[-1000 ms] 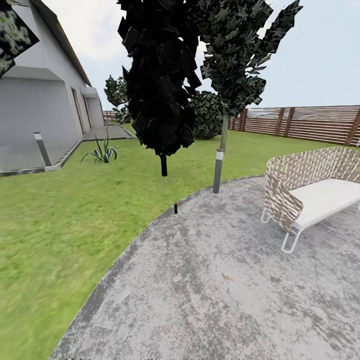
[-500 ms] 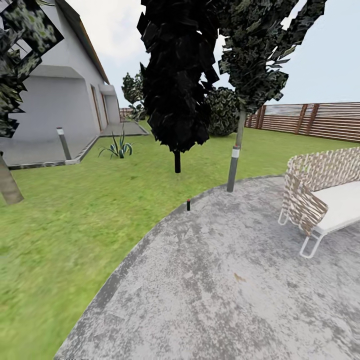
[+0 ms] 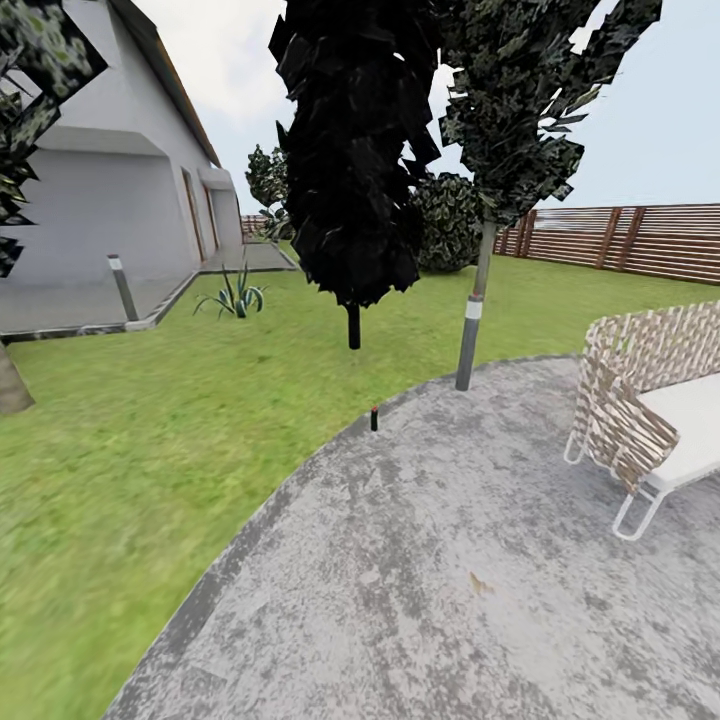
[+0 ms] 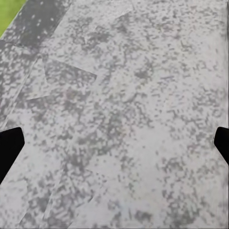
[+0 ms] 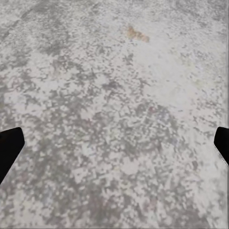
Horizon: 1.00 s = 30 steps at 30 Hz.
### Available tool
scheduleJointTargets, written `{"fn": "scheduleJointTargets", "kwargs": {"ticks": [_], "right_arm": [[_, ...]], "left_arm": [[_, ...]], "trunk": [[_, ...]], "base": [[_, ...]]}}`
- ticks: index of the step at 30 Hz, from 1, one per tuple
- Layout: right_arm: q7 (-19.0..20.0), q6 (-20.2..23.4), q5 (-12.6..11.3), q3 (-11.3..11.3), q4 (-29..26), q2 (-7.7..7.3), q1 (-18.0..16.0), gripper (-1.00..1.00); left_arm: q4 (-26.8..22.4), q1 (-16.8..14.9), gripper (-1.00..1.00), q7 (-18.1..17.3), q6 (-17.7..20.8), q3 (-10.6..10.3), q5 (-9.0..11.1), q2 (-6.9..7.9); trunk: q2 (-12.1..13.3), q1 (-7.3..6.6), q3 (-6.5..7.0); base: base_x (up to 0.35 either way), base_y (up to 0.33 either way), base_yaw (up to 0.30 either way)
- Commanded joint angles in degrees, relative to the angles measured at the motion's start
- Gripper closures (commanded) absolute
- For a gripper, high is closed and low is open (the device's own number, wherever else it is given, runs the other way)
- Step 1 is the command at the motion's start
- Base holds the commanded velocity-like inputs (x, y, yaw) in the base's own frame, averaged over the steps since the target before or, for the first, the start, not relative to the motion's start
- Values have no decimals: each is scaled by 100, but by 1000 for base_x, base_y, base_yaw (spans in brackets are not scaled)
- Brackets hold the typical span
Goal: In the garden, pick up the pesticide atomizer on the floor and spray pesticide onto both trees until each tree trunk is fully covered.
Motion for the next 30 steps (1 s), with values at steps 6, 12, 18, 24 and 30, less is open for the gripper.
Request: {"fn": "scheduleJointTargets", "kwargs": {"ticks": [6, 12, 18, 24, 30], "right_arm": [[-5, -18, -6, 9, 145, 10, -3, -100], [-6, -18, -6, 12, 164, 18, -3, -100], [-6, -18, -6, 11, 167, 18, -3, -100], [-6, -18, -6, 12, 167, 18, -3, -100], [-6, -18, -6, 16, 167, 18, -3, -100]], "left_arm": [[5, -3, -100, 0, -21, -9, 48, 1], [5, -3, -100, 0, -19, -8, 48, 1], [5, -3, -100, 0, -18, -2, 48, 1], [5, -3, -100, 0, -18, -1, 48, 3], [5, -3, -100, 0, -18, -2, 48, 1]], "trunk": [[-2, 2, -5], [-2, 2, -5], [-2, 2, -5], [-2, 2, -5], [-2, 2, -5]], "base": [[280, -166, 0], [279, -168, 0], [279, -168, 0], [278, -186, 0], [279, -197, 0]]}}
